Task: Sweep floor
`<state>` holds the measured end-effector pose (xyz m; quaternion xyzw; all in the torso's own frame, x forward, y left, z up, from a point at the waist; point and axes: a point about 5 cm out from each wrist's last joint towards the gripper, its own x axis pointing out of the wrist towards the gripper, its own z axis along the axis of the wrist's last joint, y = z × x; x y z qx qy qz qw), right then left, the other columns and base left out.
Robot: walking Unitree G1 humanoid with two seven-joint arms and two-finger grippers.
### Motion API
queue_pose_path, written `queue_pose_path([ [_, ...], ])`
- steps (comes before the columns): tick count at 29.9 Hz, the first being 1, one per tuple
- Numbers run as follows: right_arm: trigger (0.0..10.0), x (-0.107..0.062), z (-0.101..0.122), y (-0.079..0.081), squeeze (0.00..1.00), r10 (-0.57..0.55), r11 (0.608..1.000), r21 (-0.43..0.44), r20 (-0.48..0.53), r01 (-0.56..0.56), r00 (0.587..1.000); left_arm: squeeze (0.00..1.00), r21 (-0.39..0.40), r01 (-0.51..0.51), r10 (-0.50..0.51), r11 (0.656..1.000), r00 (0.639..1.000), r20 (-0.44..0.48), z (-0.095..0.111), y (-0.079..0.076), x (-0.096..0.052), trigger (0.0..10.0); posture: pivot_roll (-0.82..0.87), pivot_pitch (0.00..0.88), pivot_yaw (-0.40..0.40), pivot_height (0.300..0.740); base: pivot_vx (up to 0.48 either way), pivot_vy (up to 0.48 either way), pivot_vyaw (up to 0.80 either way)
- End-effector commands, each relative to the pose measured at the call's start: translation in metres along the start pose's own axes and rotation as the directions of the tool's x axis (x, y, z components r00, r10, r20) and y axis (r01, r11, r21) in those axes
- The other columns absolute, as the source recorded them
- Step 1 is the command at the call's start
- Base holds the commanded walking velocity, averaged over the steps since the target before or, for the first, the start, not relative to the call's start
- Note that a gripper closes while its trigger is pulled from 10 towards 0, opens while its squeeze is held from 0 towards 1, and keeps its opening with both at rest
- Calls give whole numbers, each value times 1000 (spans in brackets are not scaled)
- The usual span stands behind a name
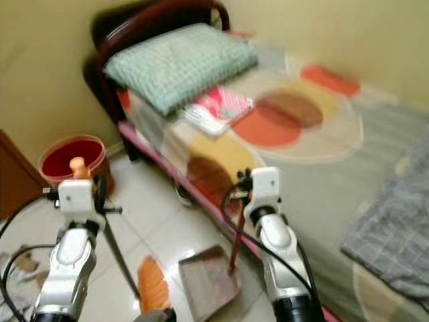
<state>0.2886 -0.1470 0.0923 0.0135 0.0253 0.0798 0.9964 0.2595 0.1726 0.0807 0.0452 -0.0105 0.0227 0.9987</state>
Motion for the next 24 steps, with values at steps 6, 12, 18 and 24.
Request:
queue_pose_path([
  [6,10000,-1,2,-10,0,-39,999,-6,36,39,999,0,13,-35,36,999,999,-16,-1,13,-4,10000,33,0,7,740,0,0,794],
  [12,10000,-1,-2,-4,0,-49,999,14,43,49,998,0,43,-1,1,999,1000,12,6,11,-2,10000,57,0,25,740,0,0,794],
  [18,10000,-5,-11,-6,0,-60,997,45,9,59,998,0,50,54,-55,997,998,24,7,3,2,10000,95,0,-4,740,0,0,794],
  [24,10000,-5,-16,-10,0,-70,996,57,-12,71,997,0,45,33,-34,998,999,13,4,3,-2,10000,99,0,-21,740,0,0,794],
])
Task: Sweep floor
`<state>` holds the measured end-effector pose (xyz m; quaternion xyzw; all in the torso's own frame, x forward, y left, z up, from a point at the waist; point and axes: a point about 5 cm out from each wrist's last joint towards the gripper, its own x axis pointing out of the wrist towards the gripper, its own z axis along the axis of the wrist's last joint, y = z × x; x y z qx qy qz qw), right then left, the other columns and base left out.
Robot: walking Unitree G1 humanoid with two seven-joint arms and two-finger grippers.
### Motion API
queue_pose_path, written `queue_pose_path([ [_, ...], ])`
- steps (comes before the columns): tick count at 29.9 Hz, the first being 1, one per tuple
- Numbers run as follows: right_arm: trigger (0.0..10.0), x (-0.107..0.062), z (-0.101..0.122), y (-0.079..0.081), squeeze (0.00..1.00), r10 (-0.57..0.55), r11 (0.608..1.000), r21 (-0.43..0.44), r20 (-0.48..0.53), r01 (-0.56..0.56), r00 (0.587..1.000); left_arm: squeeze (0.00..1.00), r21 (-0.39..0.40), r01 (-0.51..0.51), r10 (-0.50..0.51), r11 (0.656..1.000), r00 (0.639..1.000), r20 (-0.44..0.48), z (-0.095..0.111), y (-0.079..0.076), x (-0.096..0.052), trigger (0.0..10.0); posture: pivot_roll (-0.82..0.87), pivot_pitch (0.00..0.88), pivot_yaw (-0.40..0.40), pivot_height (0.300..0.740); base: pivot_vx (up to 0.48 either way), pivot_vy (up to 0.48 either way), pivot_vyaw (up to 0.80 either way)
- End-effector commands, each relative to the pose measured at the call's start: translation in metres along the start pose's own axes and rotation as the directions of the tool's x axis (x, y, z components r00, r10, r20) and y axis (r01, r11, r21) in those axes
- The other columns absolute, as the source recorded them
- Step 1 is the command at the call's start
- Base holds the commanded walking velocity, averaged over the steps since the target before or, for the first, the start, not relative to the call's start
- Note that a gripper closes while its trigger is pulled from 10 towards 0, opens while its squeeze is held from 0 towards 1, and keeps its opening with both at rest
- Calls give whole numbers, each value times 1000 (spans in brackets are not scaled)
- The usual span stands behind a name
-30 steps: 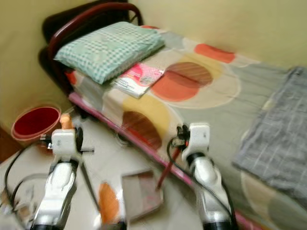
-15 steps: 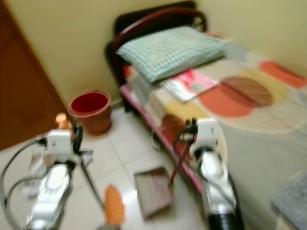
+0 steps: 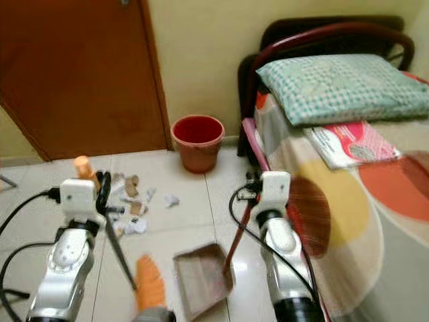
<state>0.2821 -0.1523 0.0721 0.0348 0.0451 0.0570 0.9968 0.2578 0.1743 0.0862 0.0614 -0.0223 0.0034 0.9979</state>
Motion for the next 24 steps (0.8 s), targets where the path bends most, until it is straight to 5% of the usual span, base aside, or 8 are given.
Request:
queue_pose_path([
  [1,10000,2,5,-5,0,-30,999,20,24,29,999,0,14,-2,2,1000,1000,-13,-1,0,-1,10000,99,0,-21,740,0,0,794],
  [8,10000,5,7,-12,0,-44,999,29,13,44,999,0,-7,-27,27,1000,1000,-11,-1,-2,3,10000,34,0,-32,740,0,0,685],
  [24,10000,-1,9,-34,0,-178,984,28,20,177,984,0,16,50,-50,999,999,8,2,-14,-2,10000,27,14,-4,740,0,0,0],
])
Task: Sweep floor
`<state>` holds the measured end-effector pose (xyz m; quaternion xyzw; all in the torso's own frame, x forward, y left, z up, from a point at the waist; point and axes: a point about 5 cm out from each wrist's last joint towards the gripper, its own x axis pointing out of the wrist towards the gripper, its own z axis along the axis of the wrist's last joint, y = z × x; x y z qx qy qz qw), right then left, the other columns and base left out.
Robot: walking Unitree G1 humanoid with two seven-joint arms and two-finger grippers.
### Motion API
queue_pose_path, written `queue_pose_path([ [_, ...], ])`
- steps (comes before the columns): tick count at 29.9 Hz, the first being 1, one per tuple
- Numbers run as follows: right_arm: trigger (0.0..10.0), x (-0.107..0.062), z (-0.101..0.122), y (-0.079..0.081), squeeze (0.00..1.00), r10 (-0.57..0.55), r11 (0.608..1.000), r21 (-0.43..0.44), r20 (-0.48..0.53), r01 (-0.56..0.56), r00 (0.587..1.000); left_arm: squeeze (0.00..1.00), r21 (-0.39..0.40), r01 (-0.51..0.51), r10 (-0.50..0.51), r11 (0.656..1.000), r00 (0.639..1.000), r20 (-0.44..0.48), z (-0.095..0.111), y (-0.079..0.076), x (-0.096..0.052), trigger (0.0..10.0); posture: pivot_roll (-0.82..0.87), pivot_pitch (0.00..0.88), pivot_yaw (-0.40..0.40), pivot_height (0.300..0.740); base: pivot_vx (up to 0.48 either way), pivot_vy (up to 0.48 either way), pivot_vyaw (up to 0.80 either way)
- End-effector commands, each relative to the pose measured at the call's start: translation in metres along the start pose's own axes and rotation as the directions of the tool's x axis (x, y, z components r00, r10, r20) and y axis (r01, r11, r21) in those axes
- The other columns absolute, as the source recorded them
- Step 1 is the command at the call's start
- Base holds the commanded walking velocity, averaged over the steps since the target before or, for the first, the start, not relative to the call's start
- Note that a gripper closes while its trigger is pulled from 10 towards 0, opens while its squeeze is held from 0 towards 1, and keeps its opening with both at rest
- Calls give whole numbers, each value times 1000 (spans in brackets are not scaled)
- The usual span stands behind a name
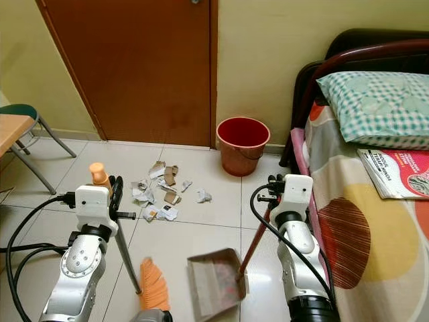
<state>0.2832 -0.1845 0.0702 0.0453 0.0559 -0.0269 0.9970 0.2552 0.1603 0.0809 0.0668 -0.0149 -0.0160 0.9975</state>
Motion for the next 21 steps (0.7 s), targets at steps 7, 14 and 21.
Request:
queue_pose_path([
  [7,10000,-14,3,-17,0,-89,996,-30,-14,88,996,0,100,116,-127,988,986,111,27,-10,-1,10000,19,13,0,740,0,0,0],
  [14,10000,-19,-3,-23,0,-101,993,-59,-39,99,994,0,231,278,-335,932,906,260,66,-42,10,10000,1,11,5,740,0,0,0],
  [21,10000,-15,3,-20,0,-95,993,-75,-30,93,995,0,404,292,-438,867,832,340,91,-55,9,10000,-1,14,4,740,0,0,0],
])
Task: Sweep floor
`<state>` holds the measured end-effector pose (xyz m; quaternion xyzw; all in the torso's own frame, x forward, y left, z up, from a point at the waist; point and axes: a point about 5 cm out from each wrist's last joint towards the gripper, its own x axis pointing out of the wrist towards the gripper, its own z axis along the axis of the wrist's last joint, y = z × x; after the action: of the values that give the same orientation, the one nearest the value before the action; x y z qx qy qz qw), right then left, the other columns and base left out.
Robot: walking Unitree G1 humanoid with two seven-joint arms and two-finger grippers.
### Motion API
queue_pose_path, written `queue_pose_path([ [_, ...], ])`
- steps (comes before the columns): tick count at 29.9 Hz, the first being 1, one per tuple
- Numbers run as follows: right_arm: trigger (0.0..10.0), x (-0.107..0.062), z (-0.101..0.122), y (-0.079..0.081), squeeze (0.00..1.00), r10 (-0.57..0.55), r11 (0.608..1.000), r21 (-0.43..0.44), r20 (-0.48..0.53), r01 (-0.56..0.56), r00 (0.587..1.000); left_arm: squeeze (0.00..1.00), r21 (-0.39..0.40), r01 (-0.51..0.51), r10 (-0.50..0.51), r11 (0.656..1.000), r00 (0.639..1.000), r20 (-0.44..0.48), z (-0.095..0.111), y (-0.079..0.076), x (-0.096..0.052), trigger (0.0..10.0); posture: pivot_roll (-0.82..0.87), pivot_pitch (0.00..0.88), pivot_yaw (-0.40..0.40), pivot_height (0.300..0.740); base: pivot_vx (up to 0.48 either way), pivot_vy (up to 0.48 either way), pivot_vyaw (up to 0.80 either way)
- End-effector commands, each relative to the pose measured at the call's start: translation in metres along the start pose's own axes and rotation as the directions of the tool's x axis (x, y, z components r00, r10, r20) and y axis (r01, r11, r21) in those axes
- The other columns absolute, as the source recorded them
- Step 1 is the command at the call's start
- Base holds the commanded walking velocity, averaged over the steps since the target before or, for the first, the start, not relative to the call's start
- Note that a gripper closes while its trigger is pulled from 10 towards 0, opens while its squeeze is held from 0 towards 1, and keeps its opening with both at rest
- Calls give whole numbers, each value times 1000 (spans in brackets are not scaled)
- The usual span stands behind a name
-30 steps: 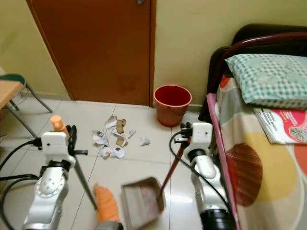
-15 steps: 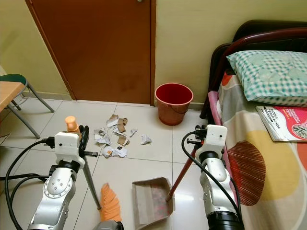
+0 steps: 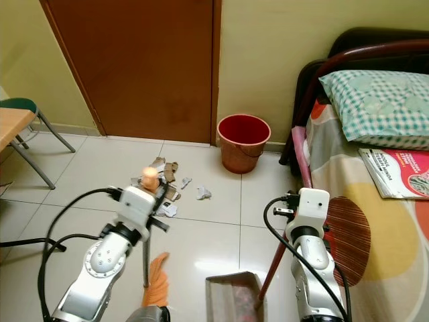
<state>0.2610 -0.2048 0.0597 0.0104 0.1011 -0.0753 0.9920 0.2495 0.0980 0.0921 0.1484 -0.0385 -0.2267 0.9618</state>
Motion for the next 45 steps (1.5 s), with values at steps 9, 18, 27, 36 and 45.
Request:
queue_pose_path([
  [9,10000,5,12,9,0,26,1000,-15,44,-25,999,0,258,-129,42,957,947,318,70,29,9,10000,4,19,-3,740,0,289,0],
  [18,10000,7,11,10,0,25,1000,-19,40,-24,999,0,255,-138,54,957,949,310,67,28,8,10000,2,23,-3,740,0,372,0],
  [27,10000,8,11,10,0,23,999,-29,39,-22,999,0,229,-171,110,958,959,260,54,31,4,10000,4,21,-8,740,0,0,0],
  [36,10000,10,12,5,0,5,998,-60,38,-3,999,0,52,-211,203,976,972,116,21,28,-7,10000,6,17,-13,740,0,0,0],
  [45,10000,-2,-24,-23,0,-87,989,-136,-259,52,962,0,-111,-189,190,976,982,-6,-3,22,-16,10000,-7,0,-37,740,0,0,0],
])
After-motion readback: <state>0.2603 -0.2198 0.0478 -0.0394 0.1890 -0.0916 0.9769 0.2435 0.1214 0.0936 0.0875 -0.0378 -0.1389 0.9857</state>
